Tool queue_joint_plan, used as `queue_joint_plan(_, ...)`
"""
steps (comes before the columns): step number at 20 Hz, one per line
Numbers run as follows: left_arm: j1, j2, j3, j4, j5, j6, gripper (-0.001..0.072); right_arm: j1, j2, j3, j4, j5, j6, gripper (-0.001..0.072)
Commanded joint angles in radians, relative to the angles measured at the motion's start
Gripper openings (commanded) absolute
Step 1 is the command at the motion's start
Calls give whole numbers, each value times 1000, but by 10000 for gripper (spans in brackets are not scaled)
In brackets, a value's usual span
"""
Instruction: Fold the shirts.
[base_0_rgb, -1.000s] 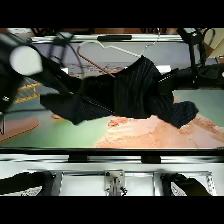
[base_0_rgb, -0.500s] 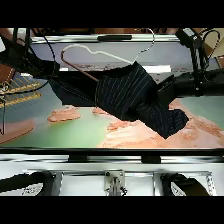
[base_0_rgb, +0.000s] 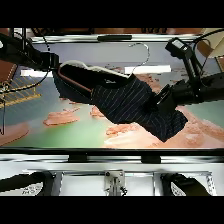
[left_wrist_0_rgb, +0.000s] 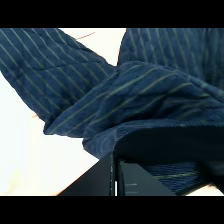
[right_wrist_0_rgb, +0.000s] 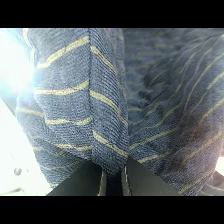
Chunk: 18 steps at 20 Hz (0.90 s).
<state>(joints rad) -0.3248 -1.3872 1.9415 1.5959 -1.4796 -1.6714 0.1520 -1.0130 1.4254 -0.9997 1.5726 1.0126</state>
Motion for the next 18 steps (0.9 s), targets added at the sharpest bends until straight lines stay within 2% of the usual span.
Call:
queue_joint_plan(1,-13,9,1,-41,56,3,56,42,-7,0,-65,18,22,94)
queue_joint_plan(6,-45,64,1,-39,32,41,56,50,-20,0,-138,-1,45,94)
queue_joint_plan(9,-43,87,1,27,-39,68,56,50,-20,0,-141,-6,45,93)
queue_joint_plan(12,-56,87,1,28,-96,90,56,50,-20,0,-154,-5,33,94)
queue_joint_plan(18,-66,87,0,47,-112,108,56,50,-20,0,-246,11,21,94)
